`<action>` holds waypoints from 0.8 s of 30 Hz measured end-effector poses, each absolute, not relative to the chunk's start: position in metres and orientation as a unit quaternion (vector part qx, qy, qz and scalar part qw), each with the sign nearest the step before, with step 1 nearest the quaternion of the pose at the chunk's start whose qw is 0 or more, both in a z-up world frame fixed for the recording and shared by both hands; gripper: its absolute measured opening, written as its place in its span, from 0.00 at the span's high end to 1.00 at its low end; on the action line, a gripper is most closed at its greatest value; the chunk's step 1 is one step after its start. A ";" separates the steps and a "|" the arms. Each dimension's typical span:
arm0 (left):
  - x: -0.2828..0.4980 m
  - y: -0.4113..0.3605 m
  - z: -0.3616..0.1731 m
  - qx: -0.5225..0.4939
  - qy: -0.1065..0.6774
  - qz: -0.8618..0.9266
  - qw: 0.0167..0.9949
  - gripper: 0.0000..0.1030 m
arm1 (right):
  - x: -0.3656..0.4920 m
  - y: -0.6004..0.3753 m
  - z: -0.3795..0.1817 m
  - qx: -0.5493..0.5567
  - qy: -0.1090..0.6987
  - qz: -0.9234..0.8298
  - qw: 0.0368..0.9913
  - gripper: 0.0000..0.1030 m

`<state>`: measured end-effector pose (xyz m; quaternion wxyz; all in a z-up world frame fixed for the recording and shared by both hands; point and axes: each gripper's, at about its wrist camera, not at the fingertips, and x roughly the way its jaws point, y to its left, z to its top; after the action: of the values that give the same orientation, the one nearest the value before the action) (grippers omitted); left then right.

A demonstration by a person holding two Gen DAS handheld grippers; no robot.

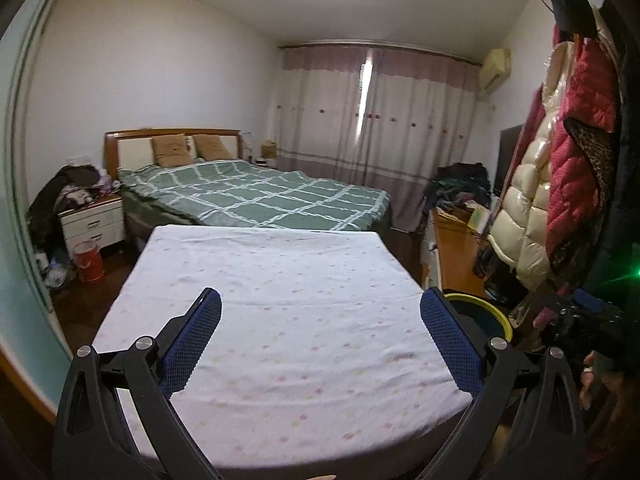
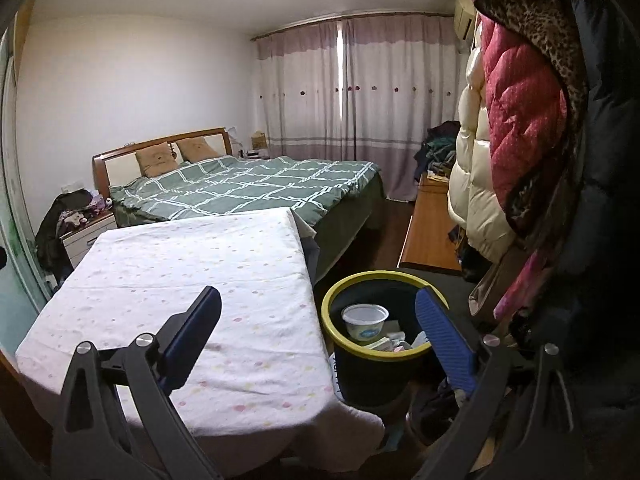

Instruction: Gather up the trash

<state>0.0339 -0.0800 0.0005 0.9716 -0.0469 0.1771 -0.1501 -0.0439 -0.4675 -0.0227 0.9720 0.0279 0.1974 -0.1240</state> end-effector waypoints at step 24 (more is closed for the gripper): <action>0.012 -0.036 -0.005 -0.071 0.189 -0.070 0.977 0.05 | -0.045 -0.459 -0.023 0.024 0.212 -0.122 0.969 0.09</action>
<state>0.0118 -0.0357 -0.0054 0.9769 -0.0709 0.1890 -0.0696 -0.0446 -0.4589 -0.0233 0.9693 0.0244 0.2124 -0.1216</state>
